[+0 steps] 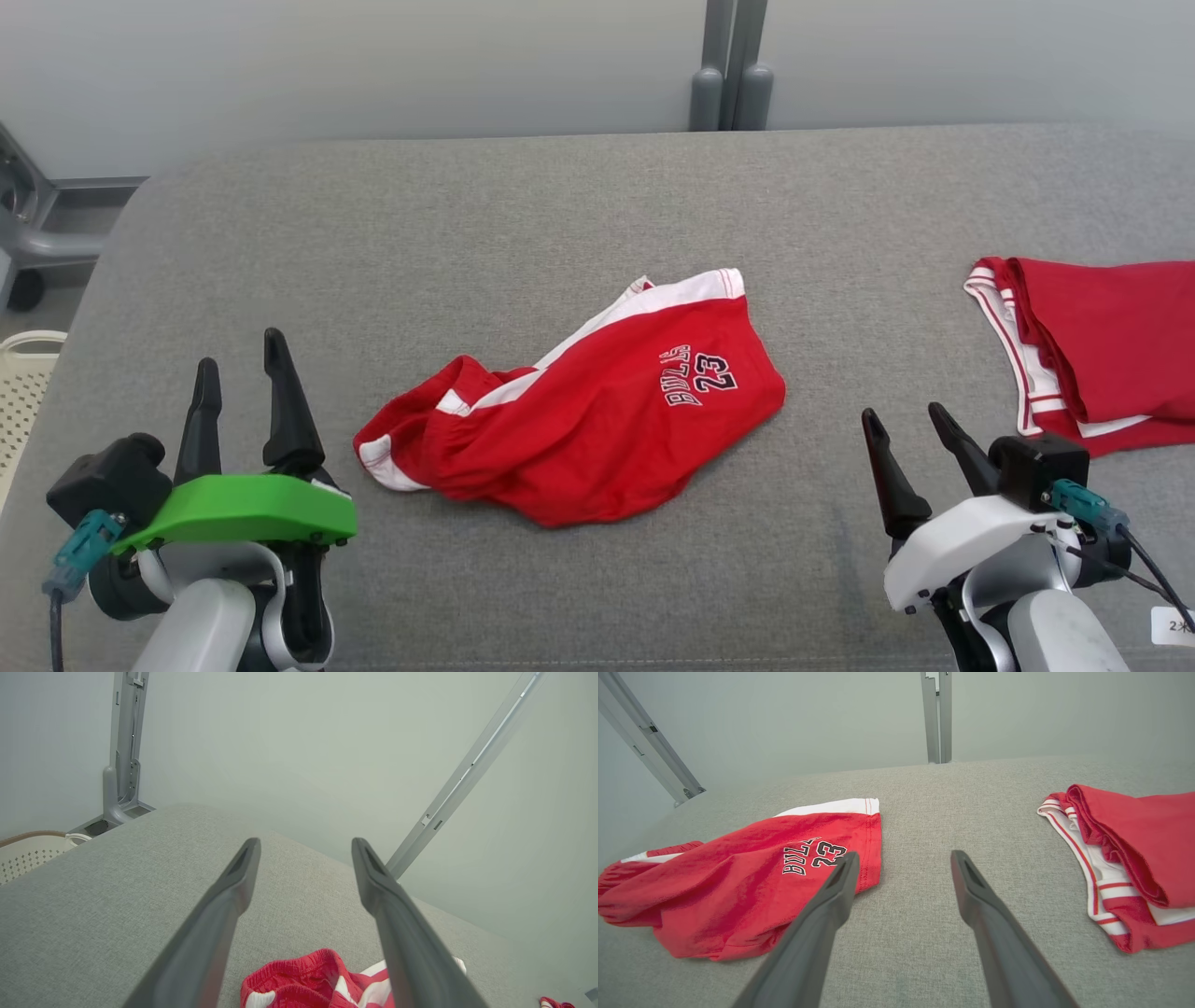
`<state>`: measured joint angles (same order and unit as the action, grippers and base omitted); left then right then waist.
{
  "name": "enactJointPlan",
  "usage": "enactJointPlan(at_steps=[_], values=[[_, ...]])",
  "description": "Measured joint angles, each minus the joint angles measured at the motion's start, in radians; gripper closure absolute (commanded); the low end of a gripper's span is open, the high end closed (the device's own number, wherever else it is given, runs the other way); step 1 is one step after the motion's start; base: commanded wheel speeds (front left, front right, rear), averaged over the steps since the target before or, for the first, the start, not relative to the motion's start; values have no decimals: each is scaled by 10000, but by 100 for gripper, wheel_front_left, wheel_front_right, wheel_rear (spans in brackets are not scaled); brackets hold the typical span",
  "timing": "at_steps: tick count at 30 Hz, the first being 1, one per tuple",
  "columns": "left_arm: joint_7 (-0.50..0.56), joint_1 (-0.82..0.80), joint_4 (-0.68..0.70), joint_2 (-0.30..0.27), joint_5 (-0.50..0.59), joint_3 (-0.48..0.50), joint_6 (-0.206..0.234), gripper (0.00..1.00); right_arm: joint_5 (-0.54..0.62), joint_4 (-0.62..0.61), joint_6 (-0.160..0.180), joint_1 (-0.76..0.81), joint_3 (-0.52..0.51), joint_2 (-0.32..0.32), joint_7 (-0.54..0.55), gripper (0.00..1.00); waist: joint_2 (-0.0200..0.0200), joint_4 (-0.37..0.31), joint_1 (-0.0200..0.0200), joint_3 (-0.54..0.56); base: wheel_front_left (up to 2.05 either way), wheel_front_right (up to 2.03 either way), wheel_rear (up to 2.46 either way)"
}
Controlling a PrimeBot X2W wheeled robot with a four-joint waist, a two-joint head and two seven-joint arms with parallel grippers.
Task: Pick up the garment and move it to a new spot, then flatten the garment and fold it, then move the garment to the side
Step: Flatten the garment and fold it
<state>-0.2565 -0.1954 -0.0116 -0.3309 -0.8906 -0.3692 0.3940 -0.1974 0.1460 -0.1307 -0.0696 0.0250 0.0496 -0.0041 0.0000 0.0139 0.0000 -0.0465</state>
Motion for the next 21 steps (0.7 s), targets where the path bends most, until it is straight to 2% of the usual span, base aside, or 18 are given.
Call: enactJointPlan(at_steps=[3, 7, 11, 16, 21], values=[[-25, 221, -54, 378, 742, 502, -466, 0, 2, 109, 0, -129, -33, 0, 25, 0, 0, 208, 0, 68, 0, 0, 0], [-48, 593, 58, 918, 1954, 940, -1317, 0, 4, 339, 0, -368, -40, -4, 27, 0, 0, 469, 0, 125, 0, 0, 0], [-48, 1045, -98, 1164, 2836, 1093, -1990, 0, 38, 802, 0, -887, -94, -2, 198, 0, 0, 659, 0, 121, 0, 0, 0], [-50, 1476, -324, 1344, 3603, 1047, -2562, 0, 481, 1866, 0, -1921, -272, -10, 1080, 0, 0, 827, 0, -49, 0, 0, 0], [-58, 1815, -552, 1547, 4309, 825, -2815, 0, 546, 3179, 0, -3030, -782, -12, 2451, 0, 0, 1079, 0, -248, 0, 0, 0]])
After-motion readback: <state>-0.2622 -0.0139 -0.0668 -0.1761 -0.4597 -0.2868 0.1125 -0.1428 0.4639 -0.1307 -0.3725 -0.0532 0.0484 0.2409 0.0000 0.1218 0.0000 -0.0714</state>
